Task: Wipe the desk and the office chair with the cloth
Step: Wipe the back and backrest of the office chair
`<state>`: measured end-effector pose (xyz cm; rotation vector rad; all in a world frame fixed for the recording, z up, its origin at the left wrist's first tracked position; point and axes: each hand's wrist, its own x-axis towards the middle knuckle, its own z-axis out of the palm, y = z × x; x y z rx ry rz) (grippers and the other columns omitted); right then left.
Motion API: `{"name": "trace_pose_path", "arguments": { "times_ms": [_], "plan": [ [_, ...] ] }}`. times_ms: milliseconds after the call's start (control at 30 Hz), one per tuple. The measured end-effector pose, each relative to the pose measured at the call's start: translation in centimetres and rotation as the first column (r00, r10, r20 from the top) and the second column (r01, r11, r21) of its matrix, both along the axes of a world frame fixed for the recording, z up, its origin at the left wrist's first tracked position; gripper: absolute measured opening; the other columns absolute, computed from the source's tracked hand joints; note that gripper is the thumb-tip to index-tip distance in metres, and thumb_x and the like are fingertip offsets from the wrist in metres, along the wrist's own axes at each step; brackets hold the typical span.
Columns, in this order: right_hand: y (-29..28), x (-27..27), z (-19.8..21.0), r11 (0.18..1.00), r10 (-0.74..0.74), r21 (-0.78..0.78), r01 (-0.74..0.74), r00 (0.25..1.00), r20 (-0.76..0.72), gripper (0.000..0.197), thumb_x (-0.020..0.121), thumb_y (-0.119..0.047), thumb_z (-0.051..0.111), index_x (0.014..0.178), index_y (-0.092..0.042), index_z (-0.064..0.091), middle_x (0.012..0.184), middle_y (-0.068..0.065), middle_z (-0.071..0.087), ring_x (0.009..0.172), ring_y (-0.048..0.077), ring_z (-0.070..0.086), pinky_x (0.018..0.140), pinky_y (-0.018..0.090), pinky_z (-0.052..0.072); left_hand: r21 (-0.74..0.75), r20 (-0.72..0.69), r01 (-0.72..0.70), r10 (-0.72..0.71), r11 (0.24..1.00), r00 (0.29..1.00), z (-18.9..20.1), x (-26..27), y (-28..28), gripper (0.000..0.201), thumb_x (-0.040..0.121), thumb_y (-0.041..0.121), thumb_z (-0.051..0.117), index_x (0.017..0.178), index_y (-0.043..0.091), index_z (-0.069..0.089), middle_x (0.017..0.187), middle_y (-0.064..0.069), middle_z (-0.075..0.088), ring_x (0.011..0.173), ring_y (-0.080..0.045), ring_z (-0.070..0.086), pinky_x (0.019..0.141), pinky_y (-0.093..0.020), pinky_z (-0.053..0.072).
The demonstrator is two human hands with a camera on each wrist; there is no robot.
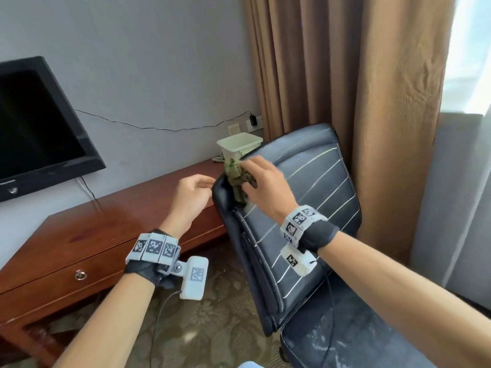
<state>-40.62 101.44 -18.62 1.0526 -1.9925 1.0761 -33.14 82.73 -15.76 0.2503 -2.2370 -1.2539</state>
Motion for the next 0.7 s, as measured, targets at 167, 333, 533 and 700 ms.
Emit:
{"name": "trace_pose_path", "arguments": {
  "times_ms": [167, 333, 533, 700],
  "plan": [
    [-2.6, 1.5, -1.5, 0.985, 0.005, 0.171, 0.015, 0.993, -0.116, 0.041, 0.081, -0.001, 0.062, 0.120, -0.011, 0.064, 0.121, 0.006, 0.061, 0.098, 0.033, 0.053, 0.069, 0.050, 0.055, 0.027, -0.040, -0.062, 0.063, 0.998, 0.997, -0.4, 0.7, 0.4, 0.047, 0.080, -0.015, 0.043, 0.084, 0.019, 0.075, 0.074, 0.009, 0.074, 0.065, 0.001, 0.065, 0.065, -0.015, 0.049],
    [0.1, -3.0, 0.0, 0.982, -0.169, 0.099, 0.161, 0.982, 0.081, 0.038, 0.077, 0.003, 0.053, 0.110, -0.013, 0.060, 0.113, 0.006, 0.058, 0.102, 0.036, 0.052, 0.078, 0.050, 0.052, -0.023, 0.016, -0.084, 0.084, 0.996, 0.996, 0.6, 0.6, 1.1, 0.037, 0.081, -0.007, 0.052, 0.083, 0.021, 0.076, 0.085, 0.002, 0.076, 0.081, -0.012, 0.068, 0.076, -0.027, 0.055],
    [1.5, -4.5, 2.6, 0.975, -0.219, 0.082, 0.209, 0.963, 0.158, 0.024, 0.079, -0.002, 0.059, 0.100, -0.010, 0.052, 0.102, 0.009, 0.055, 0.094, 0.038, 0.057, 0.072, 0.046, 0.051, -0.476, 0.134, -0.102, 0.186, 0.873, 0.973, 1.7, -0.4, 3.1, 0.035, 0.079, 0.031, 0.073, 0.108, 0.012, 0.073, 0.105, -0.007, 0.072, 0.104, -0.025, 0.065, 0.091, -0.033, 0.051],
    [-0.7, -3.3, 1.9, 0.979, -0.157, 0.138, 0.150, 0.987, 0.045, 0.036, 0.083, 0.002, 0.058, 0.117, -0.009, 0.060, 0.110, 0.009, 0.058, 0.102, 0.035, 0.054, 0.073, 0.046, 0.053, -0.670, 0.138, -0.144, 0.313, 0.729, 0.940, 2.1, -1.7, 5.6, 0.046, 0.076, 0.045, 0.077, 0.103, 0.008, 0.069, 0.110, -0.016, 0.066, 0.109, -0.038, 0.063, 0.082, -0.039, 0.048]
  ]
}}
